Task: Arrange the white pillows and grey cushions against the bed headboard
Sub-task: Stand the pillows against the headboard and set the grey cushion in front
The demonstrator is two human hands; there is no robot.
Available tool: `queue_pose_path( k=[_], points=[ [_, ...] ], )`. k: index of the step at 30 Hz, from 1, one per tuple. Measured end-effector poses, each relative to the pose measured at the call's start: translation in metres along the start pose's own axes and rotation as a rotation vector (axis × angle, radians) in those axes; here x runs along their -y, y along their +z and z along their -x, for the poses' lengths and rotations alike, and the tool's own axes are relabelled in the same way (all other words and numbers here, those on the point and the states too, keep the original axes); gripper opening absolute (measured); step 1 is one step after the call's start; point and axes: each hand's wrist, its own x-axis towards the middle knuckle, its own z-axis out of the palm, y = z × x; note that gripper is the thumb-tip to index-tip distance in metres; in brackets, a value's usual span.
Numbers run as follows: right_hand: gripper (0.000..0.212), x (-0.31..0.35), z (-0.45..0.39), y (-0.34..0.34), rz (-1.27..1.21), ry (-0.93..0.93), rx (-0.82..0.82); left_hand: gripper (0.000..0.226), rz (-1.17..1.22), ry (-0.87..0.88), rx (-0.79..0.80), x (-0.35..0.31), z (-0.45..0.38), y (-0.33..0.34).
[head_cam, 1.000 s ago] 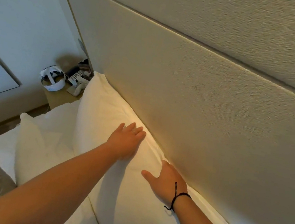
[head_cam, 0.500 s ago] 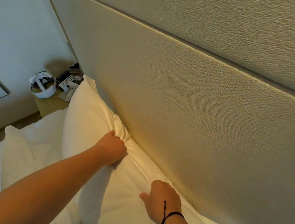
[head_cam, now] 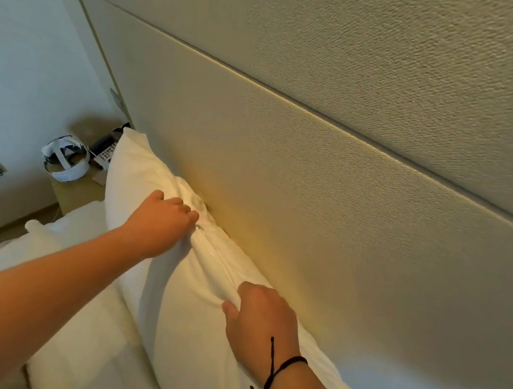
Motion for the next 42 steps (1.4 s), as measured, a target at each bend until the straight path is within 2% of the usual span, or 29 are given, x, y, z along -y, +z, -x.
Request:
queue_pose_path(
  k=[4, 7, 8, 11, 13, 19, 23, 27, 31, 36, 40, 42],
  points=[
    [0.031, -0.019, 0.010, 0.002, 0.018, 0.101, 0.173, 0.035, 0.244, 0.088, 0.133, -0.027, 0.003, 0.002],
    [0.066, -0.042, 0.030, 0.001, -0.135, 0.230, 0.259, 0.045, 0.392, 0.217, 0.220, -0.054, 0.012, -0.007],
    [0.071, -0.050, 0.036, -0.002, -0.179, 0.266, 0.267, 0.044, 0.417, 0.246, 0.261, -0.063, 0.013, -0.013],
    [0.067, -0.074, 0.051, -0.018, -0.238, 0.295, 0.246, 0.041, 0.470, 0.277, 0.346, -0.081, 0.011, -0.032],
    [0.057, -0.087, 0.063, -0.031, -0.249, 0.266, 0.238, 0.047, 0.494, 0.298, 0.361, -0.089, 0.009, -0.044],
    [0.033, -0.106, 0.103, -0.058, -0.256, 0.218, 0.191, 0.052, 0.562, 0.376, 0.325, -0.117, 0.017, -0.062],
    [0.028, -0.110, 0.132, -0.071, -0.307, 0.198, 0.134, 0.049, 0.638, 0.416, 0.435, -0.143, 0.024, -0.076],
    [0.023, -0.120, 0.160, -0.082, -0.313, 0.173, 0.134, 0.022, 0.724, 0.418, 0.253, -0.152, 0.023, -0.097],
    [0.021, -0.135, 0.183, -0.091, -0.318, 0.191, 0.020, 0.015, 0.795, 0.407, 0.192, -0.144, 0.022, -0.109],
    [0.033, -0.138, 0.205, -0.095, -0.257, 0.170, -0.221, 0.016, 0.430, 0.347, 0.087, -0.134, 0.029, -0.097],
    [0.035, -0.133, 0.208, -0.092, -0.075, 0.173, -0.389, 0.020, 0.392, 0.198, -0.111, -0.123, 0.029, -0.090],
    [0.034, -0.134, 0.202, -0.087, 0.177, 0.238, -0.359, 0.019, 0.378, 0.116, -0.256, -0.125, 0.029, -0.089]
  ],
)
